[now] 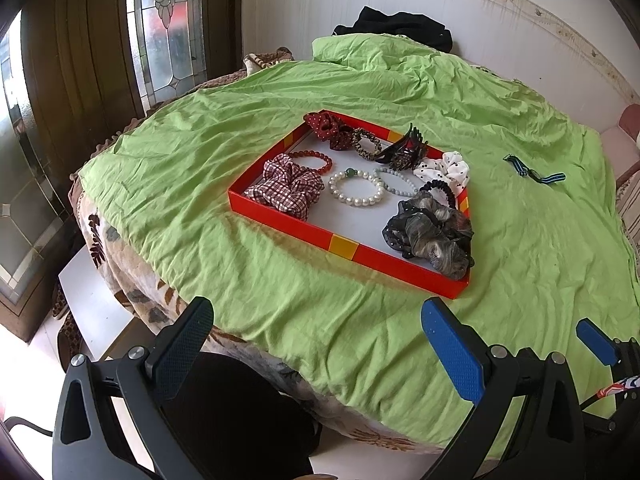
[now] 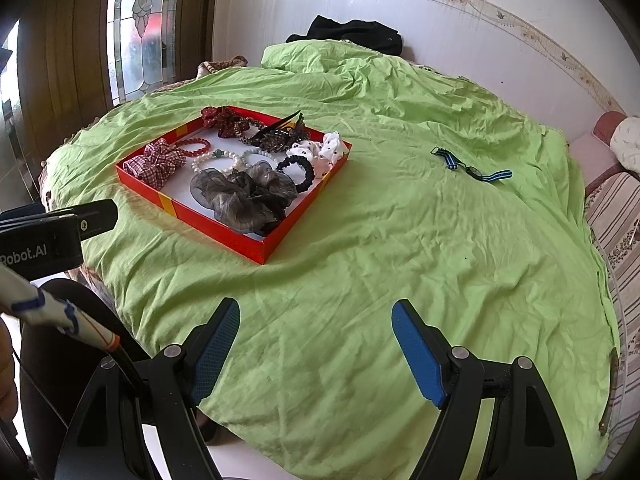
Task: Organize jewelry
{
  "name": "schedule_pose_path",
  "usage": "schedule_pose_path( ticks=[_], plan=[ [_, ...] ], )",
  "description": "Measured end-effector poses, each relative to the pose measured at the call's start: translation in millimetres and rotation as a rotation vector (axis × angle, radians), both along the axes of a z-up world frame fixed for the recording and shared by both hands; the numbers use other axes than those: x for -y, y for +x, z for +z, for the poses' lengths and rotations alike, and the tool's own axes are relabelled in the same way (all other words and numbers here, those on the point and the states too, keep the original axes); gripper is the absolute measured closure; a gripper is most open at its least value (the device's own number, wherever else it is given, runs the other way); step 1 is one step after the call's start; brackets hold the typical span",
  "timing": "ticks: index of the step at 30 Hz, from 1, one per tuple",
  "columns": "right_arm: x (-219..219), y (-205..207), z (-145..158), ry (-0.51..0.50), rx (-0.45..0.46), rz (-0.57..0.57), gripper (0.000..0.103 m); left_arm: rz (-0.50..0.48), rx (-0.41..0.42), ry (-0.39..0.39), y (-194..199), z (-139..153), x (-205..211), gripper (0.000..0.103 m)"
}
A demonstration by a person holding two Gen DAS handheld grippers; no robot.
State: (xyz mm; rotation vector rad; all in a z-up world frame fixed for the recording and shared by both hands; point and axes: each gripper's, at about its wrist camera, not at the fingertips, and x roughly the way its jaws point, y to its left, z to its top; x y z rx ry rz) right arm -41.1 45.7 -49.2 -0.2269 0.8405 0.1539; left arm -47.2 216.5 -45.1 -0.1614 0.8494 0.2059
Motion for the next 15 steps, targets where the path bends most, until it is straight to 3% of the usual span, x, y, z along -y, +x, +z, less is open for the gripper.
schedule_pose_path(
  ticks=[15],
  plan=[
    [-3.7,-5.9,1.9,0.003,0.008,-0.004,0.02,0.021,-0.009,0.002,-3.4,1.6,-1.3,0.0]
  ],
)
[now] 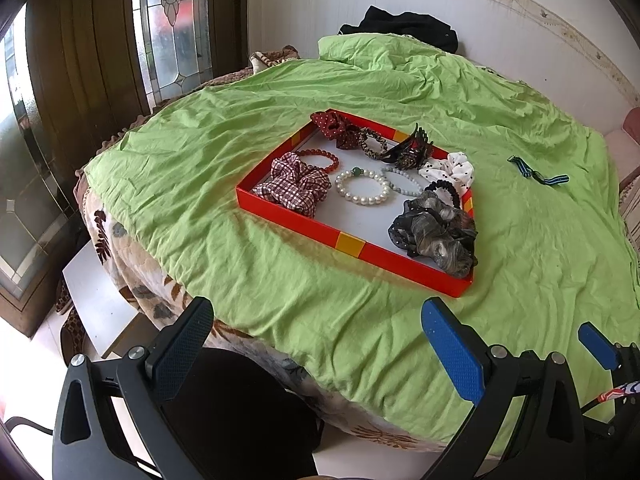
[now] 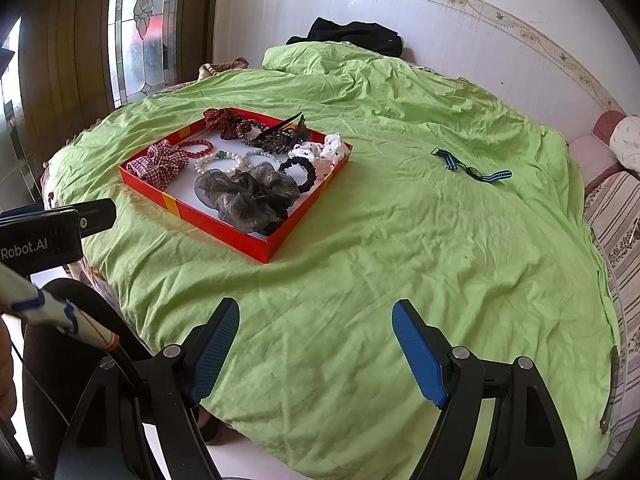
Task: Organize jewelry
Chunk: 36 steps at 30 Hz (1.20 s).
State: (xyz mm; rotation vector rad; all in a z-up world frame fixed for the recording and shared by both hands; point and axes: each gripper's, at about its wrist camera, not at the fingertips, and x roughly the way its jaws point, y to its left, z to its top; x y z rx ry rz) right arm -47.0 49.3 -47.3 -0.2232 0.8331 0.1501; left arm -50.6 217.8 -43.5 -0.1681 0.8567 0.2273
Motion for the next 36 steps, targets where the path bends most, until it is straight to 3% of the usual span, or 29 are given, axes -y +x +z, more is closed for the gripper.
schedule_pose_path(
  ticks=[13,18,36],
  plan=[
    [-6.3,6.6,-2.9,-0.019,-0.001,0.015,0.017,0.027,-0.02,-0.007,1.6,-3.7,-3.0,0.0],
    [2.4,5.5,-13.6,0.005,-0.036,0.005,0.017,0.029,-0.007,0.018,-1.4,-0.2,-0.7,0.0],
    [43.0,-10.6,-8.6,0.118,0.006,-0.033,0.017,-0.029,0.006,0.072,-2.2,19.2,43.3,0.0]
  ],
)
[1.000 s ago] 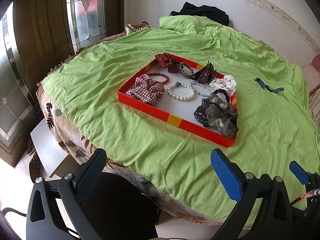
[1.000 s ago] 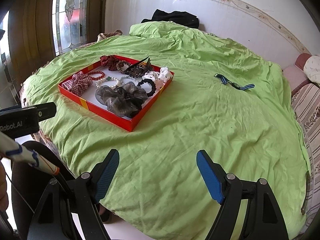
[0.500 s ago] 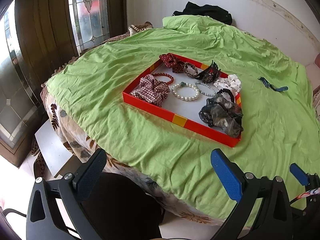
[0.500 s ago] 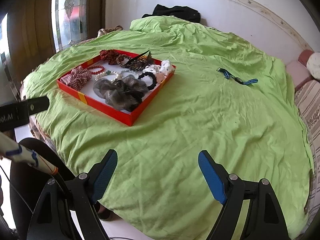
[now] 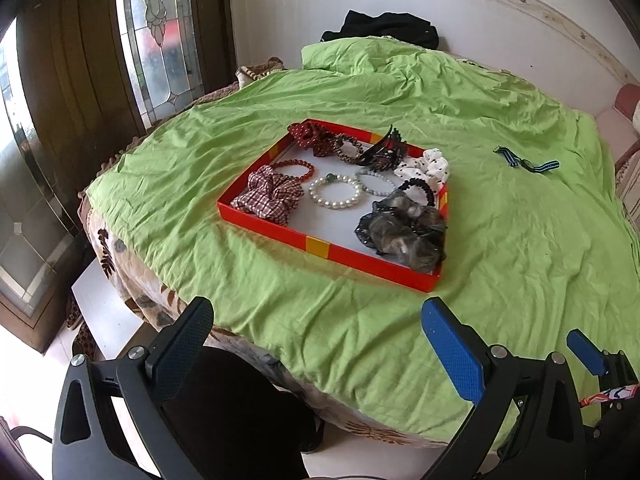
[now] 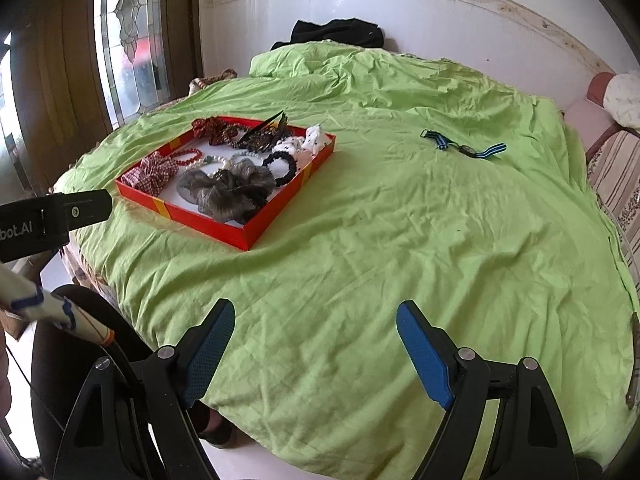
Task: Organize jewelry
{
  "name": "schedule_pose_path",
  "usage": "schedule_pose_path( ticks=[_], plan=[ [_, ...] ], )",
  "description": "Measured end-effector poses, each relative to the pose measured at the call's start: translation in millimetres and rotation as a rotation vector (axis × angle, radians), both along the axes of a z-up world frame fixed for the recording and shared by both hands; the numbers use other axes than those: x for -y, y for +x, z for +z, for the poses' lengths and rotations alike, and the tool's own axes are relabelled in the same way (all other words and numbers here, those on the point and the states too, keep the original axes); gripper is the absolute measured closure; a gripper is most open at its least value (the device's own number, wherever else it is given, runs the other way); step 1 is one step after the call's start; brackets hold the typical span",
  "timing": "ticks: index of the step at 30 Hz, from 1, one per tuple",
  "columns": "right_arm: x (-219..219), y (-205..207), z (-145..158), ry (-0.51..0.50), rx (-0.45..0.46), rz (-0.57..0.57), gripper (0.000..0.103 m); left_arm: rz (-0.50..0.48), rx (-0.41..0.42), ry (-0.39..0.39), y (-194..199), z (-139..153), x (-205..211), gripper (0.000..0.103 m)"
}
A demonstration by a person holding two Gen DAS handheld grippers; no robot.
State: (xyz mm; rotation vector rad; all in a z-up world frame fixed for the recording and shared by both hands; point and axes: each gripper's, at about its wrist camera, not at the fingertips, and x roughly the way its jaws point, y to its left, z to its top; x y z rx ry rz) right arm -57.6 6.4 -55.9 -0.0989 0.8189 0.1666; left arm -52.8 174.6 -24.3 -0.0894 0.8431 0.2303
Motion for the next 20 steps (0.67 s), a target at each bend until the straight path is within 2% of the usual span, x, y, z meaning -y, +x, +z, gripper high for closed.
schedule_pose_path(
  ticks=[12,20],
  plan=[
    [16.3,-12.3,5.0,0.013,0.034,-0.025,0.016,-0.053,0.031,0.021,-7.1,8.6,23.8,0.0],
    [17.5,-14.7,7.4,0.025,0.032,-0.022,0.016,-0.043,0.033,0.046,-9.2,13.5,26.4,0.0]
  ],
)
